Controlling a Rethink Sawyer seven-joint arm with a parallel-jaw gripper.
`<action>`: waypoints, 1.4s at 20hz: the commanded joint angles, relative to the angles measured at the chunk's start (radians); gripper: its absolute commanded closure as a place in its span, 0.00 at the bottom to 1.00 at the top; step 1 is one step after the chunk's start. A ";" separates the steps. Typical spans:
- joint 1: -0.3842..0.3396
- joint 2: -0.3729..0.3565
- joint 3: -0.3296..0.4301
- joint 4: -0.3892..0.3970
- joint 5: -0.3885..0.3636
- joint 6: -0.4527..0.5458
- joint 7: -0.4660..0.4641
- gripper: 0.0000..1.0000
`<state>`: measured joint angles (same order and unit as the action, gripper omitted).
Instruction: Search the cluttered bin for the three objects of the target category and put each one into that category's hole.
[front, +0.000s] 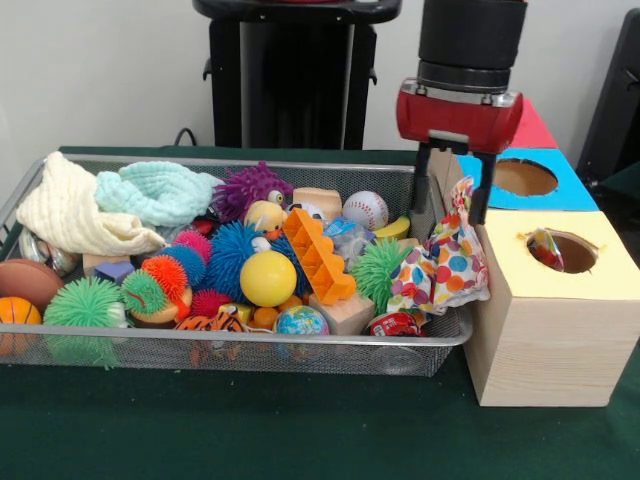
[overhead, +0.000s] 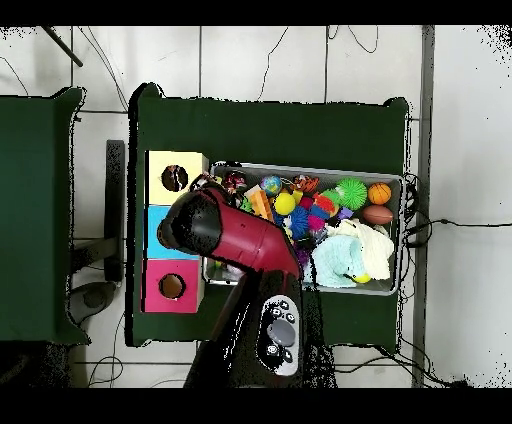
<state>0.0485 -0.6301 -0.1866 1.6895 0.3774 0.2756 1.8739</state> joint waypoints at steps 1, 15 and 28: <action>-0.033 0.010 0.008 -0.039 -0.053 0.097 0.093 0.00; -0.105 0.021 0.169 0.127 -0.031 0.003 0.100 0.00; -0.179 0.043 0.269 0.157 -0.054 -0.046 0.097 0.00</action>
<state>-0.0950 -0.6165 -0.0557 1.7765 0.3678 0.2752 1.8739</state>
